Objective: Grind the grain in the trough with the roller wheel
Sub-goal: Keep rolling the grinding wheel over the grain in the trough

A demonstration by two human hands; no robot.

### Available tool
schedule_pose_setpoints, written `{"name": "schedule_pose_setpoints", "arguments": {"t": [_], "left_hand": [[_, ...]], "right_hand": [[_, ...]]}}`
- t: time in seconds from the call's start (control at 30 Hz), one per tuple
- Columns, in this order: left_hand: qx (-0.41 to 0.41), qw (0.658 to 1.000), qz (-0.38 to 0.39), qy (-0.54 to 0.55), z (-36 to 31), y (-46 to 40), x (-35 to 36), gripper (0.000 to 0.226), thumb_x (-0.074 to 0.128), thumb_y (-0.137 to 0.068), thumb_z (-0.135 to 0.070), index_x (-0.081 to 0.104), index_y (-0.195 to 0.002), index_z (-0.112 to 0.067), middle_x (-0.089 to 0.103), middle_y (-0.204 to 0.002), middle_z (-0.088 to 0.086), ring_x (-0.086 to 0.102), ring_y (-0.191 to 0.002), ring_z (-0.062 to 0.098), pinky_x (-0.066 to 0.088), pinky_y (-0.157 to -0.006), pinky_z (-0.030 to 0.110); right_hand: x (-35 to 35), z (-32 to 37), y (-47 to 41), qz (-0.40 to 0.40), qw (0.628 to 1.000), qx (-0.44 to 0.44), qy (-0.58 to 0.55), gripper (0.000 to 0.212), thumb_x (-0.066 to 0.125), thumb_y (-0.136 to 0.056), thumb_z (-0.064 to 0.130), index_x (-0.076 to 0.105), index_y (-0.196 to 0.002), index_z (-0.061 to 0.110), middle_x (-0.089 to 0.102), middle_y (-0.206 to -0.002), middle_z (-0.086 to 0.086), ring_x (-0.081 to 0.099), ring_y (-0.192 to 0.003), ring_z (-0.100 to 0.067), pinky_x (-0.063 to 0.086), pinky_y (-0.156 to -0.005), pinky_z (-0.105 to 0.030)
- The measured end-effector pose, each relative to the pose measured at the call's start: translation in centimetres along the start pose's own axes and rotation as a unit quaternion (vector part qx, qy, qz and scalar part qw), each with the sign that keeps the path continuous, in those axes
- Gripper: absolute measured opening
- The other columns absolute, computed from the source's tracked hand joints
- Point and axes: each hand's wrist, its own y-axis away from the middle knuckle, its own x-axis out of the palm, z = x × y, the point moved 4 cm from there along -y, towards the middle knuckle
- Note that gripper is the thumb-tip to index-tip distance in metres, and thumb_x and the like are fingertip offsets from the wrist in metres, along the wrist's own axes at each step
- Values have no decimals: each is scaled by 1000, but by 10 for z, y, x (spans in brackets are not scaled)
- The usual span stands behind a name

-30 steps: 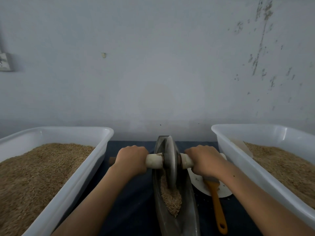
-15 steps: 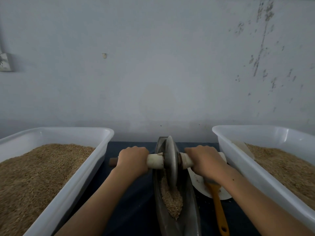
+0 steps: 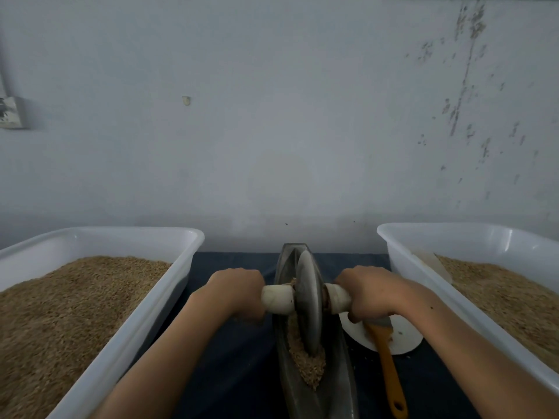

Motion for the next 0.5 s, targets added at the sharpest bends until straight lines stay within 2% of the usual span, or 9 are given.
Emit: {"name": "schedule_pose_setpoints", "arguments": {"t": [0.07,0.13,0.23,0.3,0.4,0.5], "left_hand": [[-10,999,-29,-17,-2,-1,-3,42,71,-75,-35,59,-111,-20,54,-82,-5,53,-77,14,40,-68,29],[-22,997,-73,-33,-4,-2,-4,37,69,-78,-35,58,-110,-20,54,-83,-5,53,-77,15,39,-68,29],[-36,988,-144,-36,-4,-4,-5,29,61,-84,-32,59,-111,-21,62,-99,-1,59,-90,18,40,-71,29],[-35,987,-153,-28,-2,-5,-3,28,60,-85,-32,59,-111,-22,63,-103,0,59,-94,19,40,-73,29],[-19,991,-129,-27,-2,-3,-2,31,62,-84,-34,58,-112,-21,63,-102,0,59,-93,17,40,-73,28],[-7,998,-65,-13,-1,-1,-4,38,68,-79,-34,58,-112,-19,61,-96,-2,57,-86,16,42,-72,28]], "right_hand": [[1,-1,-2,-11,1000,2,-2,27,68,-77,20,44,-71,31,53,-73,9,49,-63,-5,32,-50,-20],[0,0,-3,-52,998,11,16,19,64,-80,18,48,-76,27,56,-78,7,51,-66,-8,31,-52,-21],[-3,4,-3,-175,983,29,40,14,56,-86,16,47,-90,26,62,-94,2,56,-80,-17,34,-65,-27],[-2,6,-3,-215,975,31,43,14,55,-87,16,46,-94,25,62,-96,1,58,-86,-21,33,-68,-30],[-1,6,-2,-201,978,29,49,16,55,-86,15,51,-99,24,63,-97,1,59,-89,-20,34,-69,-29],[-2,3,0,-119,992,15,46,20,59,-82,16,56,-100,23,61,-92,2,58,-81,-16,36,-61,-25]]}}
